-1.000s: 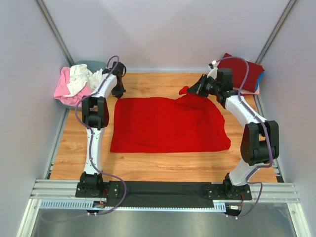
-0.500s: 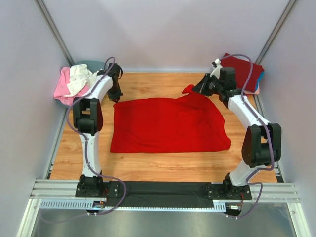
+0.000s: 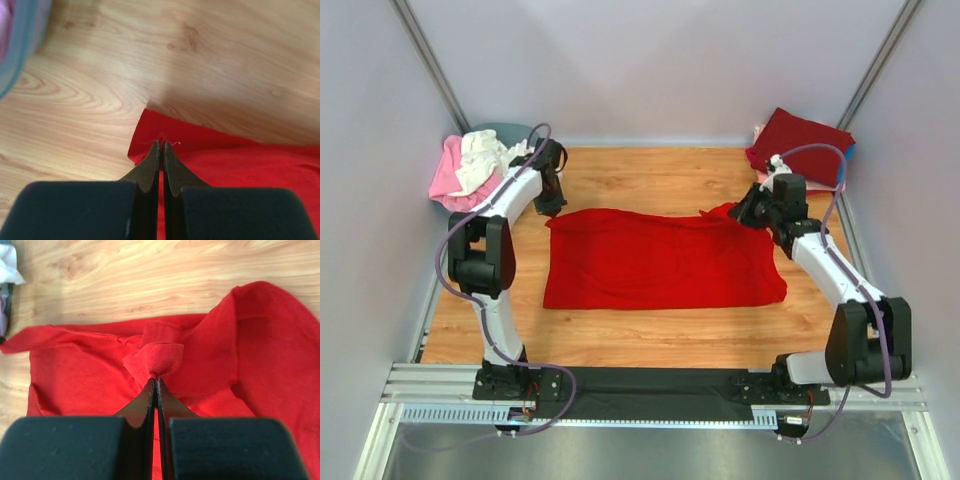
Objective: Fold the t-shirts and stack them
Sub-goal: Fold the tshirt
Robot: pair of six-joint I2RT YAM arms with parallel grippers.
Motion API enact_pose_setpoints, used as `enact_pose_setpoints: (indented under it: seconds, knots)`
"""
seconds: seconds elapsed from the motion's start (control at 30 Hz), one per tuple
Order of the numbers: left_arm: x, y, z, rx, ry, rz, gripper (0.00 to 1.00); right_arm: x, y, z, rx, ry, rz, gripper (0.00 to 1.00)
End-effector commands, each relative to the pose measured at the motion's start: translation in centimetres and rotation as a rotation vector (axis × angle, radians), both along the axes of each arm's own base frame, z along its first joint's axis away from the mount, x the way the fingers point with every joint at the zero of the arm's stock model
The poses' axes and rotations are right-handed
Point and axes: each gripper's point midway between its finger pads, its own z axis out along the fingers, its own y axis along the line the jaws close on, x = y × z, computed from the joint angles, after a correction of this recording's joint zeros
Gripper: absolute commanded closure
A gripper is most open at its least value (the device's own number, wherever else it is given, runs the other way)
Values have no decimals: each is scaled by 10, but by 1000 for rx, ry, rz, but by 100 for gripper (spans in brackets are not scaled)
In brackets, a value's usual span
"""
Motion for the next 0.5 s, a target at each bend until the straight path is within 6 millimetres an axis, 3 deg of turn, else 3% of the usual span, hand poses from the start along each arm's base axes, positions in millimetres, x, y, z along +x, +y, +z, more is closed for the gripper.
enact_pose_setpoints:
  seconds: [0.0, 0.2, 0.3, 0.47]
  knots:
    - [1, -5, 15, 19, -70, -34, 100, 1, -22, 35, -55, -141, -102, 100]
    - [-3, -11, 15, 17, -86, -48, 100, -17, -34, 81, -72, -265, -150, 100]
    - [-6, -14, 20, 26, -99, -54, 100, -21, -38, 83, -84, -266, -164, 100]
    - [-14, -17, 25, 34, -103, -63, 100, -24, -41, 62, -95, -211, -183, 100]
